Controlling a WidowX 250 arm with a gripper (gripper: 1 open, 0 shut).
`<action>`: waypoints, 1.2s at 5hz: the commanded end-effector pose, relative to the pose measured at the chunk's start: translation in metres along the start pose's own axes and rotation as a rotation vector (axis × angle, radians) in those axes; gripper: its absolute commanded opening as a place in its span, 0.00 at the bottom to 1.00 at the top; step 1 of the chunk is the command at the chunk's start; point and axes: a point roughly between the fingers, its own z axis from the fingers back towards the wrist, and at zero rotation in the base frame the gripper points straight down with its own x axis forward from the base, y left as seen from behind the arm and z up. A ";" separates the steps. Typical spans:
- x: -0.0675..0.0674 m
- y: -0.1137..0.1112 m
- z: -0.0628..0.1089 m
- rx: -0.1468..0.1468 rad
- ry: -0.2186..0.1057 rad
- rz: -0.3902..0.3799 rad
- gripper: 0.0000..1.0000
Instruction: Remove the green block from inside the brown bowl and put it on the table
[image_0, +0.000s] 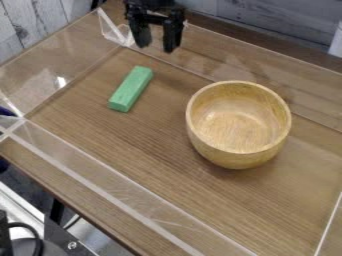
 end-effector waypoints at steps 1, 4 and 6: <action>0.007 -0.013 0.025 0.064 -0.076 0.034 1.00; -0.002 0.010 0.001 0.066 -0.041 -0.067 1.00; 0.003 0.026 0.000 0.065 -0.026 -0.117 1.00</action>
